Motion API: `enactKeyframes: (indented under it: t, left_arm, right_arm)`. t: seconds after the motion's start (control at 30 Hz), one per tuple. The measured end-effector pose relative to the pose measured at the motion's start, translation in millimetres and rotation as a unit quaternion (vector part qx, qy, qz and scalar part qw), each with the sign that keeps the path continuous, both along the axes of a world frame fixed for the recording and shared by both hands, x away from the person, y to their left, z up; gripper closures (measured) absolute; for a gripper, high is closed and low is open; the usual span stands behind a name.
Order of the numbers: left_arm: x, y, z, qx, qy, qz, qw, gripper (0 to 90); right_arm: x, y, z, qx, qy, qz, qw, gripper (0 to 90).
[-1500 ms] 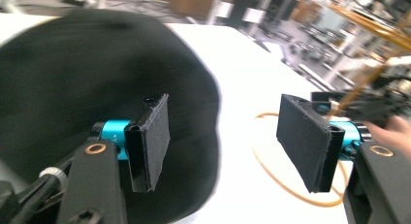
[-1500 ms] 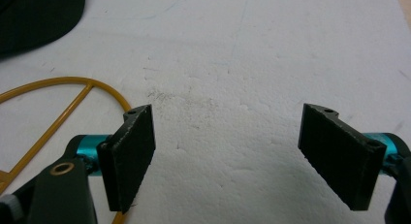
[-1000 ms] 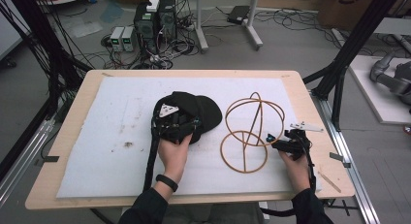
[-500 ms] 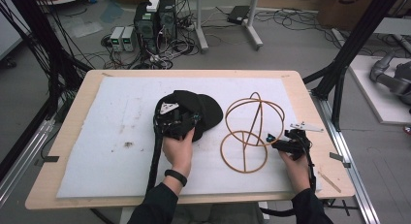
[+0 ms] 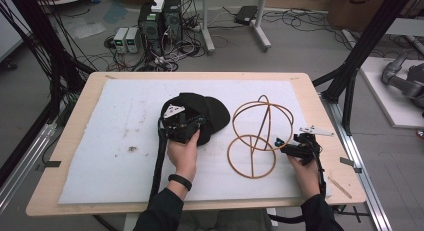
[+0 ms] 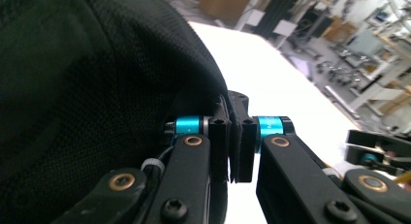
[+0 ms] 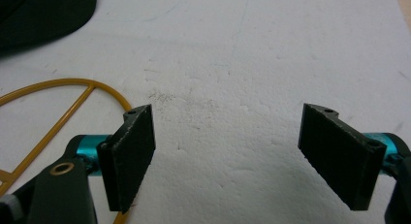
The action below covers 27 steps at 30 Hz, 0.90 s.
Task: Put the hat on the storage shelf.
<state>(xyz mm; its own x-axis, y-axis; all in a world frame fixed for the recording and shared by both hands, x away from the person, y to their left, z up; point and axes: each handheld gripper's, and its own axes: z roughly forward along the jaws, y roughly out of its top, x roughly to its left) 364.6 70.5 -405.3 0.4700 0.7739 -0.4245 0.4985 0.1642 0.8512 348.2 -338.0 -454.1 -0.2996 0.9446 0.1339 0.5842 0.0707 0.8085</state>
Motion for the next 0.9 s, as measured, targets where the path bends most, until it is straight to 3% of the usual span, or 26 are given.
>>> enactKeyframes:
  t: [0.17,0.43,0.73,0.9]
  left_arm:
    - [-9.1,11.3,13.4,-0.021,-0.026,-0.025,0.9991,87.8]
    - [-24.1,32.6,41.5,-0.042,-0.070,-0.033,0.9961,87.9]
    - [-38.6,38.6,72.0,-0.065,-0.114,-0.047,0.9903,87.9]
    - [-47.7,37.8,96.4,-0.082,-0.138,-0.061,0.9852,87.9]
  right_arm:
    - [0.1,-0.1,0.0,0.000,0.001,0.000,1.0000,20.7]
    - [0.0,0.4,0.0,-0.004,0.000,-0.001,1.0000,20.7]
    - [0.0,0.4,0.0,-0.003,-0.001,-0.002,1.0000,20.7]
    - [-0.1,0.5,0.0,-0.003,-0.001,-0.002,1.0000,20.7]
